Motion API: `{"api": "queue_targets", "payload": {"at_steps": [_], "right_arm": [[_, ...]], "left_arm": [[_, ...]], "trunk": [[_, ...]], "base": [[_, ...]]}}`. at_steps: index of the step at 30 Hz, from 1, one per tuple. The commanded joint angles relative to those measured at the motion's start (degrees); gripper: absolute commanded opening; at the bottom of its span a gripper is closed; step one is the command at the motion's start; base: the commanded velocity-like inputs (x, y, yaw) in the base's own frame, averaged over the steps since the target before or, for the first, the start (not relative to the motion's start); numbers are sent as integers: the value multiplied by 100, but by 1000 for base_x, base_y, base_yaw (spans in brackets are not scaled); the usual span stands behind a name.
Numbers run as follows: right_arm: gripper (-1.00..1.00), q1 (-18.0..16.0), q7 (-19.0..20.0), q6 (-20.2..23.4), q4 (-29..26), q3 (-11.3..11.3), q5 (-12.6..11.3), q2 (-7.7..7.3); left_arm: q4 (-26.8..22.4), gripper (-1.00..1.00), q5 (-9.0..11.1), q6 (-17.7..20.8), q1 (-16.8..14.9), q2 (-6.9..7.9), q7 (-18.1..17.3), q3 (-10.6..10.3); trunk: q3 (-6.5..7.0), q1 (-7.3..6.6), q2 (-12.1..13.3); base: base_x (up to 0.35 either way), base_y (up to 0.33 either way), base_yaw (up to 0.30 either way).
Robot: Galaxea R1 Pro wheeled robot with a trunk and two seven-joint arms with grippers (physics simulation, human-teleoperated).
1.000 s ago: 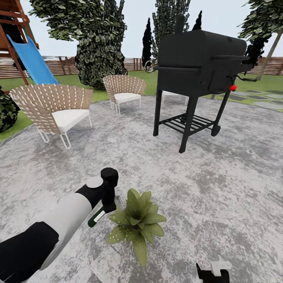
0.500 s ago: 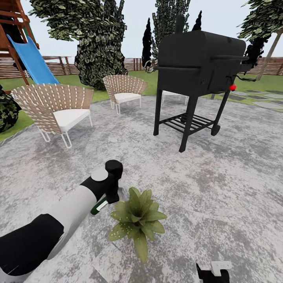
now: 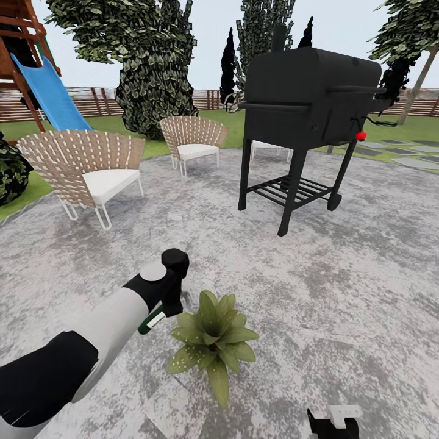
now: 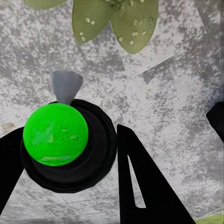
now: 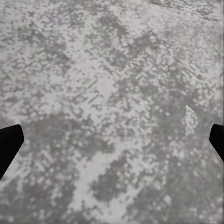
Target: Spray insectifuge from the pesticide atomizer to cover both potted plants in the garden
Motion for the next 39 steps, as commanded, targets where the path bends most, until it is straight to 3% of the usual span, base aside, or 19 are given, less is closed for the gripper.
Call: {"api": "queue_targets", "payload": {"at_steps": [1,18,25,35,39], "right_arm": [[100,-4,17,-21,5,-48,50,-10],[100,-4,17,-21,5,-53,46,-17],[100,-4,17,-21,5,-49,46,-17],[100,-4,17,-22,5,-49,46,-17],[100,-4,17,-21,5,-50,46,-17]], "left_arm": [[1,-100,-49,60,27,-1,-56,-13],[-10,-100,-40,55,77,-30,-78,-16],[-1,-100,-117,43,472,-6,-32,-42],[-79,-100,-123,51,330,7,-81,-8],[-73,-100,-121,51,298,95,-80,10]], "trunk": [[-5,-1,-2],[-5,-1,-2],[-5,-1,-2],[-5,-1,-2],[-5,-1,-2]], "base": [[0,0,0],[82,0,-56],[0,0,-12],[0,0,0],[0,0,0]]}}
